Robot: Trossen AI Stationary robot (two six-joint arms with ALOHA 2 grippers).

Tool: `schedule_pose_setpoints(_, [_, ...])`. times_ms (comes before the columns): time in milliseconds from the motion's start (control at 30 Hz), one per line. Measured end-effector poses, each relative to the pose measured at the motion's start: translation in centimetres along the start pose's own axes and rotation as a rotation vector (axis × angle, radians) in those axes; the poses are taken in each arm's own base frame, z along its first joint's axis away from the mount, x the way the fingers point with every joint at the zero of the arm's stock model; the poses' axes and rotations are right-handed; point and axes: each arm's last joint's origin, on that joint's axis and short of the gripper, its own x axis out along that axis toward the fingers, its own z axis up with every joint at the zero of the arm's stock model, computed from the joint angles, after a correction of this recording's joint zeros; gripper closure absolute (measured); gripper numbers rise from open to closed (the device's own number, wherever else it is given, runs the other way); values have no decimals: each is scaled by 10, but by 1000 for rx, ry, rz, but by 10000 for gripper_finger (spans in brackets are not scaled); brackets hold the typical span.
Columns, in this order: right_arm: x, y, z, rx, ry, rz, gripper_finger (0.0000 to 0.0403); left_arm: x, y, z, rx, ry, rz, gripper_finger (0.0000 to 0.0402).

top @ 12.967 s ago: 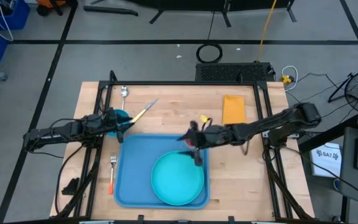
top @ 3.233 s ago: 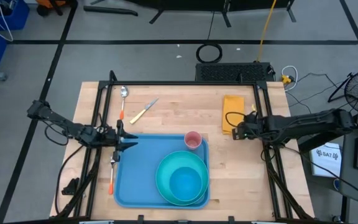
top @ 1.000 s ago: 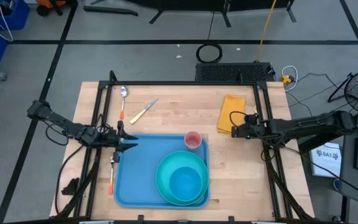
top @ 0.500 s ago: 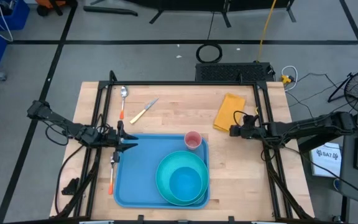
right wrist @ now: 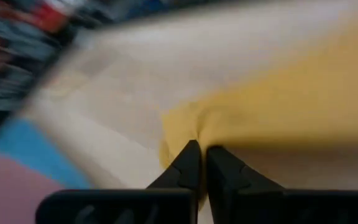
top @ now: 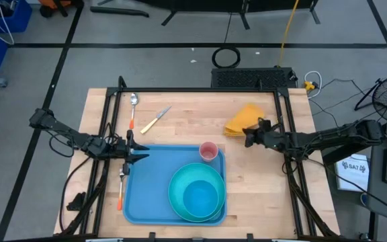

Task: Set up tray
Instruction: Put the yellow napkin on the blue serving tray to the left of the light green plate

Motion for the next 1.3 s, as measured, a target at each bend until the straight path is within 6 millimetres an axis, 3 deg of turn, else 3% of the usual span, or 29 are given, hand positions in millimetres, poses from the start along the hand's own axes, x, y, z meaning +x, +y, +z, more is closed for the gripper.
schedule_pose_setpoints(200, [-3, 25, 20, -28, -155, 258, 401, 0, 0, 0, -7, 0, 0, 279])
schedule_pose_setpoints(433, [4, 31, 17, -19, -159, 294, 402, 0, 0, 0, -7, -2, 13, 279])
schedule_pose_setpoints(533, [12, 45, 25, -28, -162, 333, 402, 0, 1, 0, -9, -6, 26, 279])
schedule_pose_setpoints(800, [60, 115, 53, -175, -70, 504, 402, 0, 1, 1, -12, -8, 27, 279])
schedule_pose_setpoints(1033, [104, 163, 63, -238, 12, 666, 402, 0, 1, 0, -10, -5, 27, 279])
schedule_pose_setpoints(1300, [138, 211, 66, -258, 89, 858, 403, 0, 1, 0, -9, -3, 28, 279])
